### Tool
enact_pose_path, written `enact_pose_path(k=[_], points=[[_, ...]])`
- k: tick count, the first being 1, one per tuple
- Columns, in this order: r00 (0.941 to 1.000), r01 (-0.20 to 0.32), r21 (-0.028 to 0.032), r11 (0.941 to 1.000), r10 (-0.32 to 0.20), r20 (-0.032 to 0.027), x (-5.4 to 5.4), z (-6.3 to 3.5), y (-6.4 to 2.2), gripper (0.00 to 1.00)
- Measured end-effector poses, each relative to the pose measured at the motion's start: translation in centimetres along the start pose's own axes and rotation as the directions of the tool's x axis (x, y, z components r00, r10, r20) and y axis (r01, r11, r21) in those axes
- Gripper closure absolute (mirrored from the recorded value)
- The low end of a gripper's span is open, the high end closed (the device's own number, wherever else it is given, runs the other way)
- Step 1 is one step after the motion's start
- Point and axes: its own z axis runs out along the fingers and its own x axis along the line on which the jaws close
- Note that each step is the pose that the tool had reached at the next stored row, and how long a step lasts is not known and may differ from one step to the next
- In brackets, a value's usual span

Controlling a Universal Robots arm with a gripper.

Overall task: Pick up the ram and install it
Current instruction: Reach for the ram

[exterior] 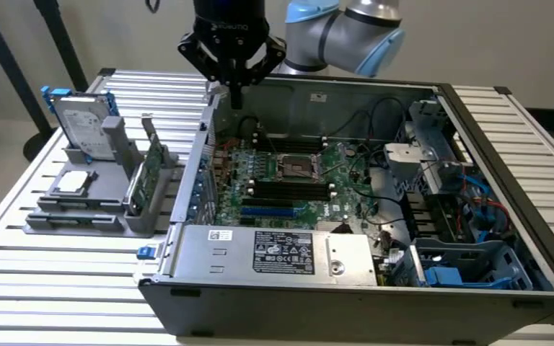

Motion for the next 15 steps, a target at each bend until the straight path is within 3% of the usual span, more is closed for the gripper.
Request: enact_pose_path(k=[15], points=[[1.0,0.0,0.0001,1.0,0.0,0.0,6.7,-0.12,-1.0,0.89]])
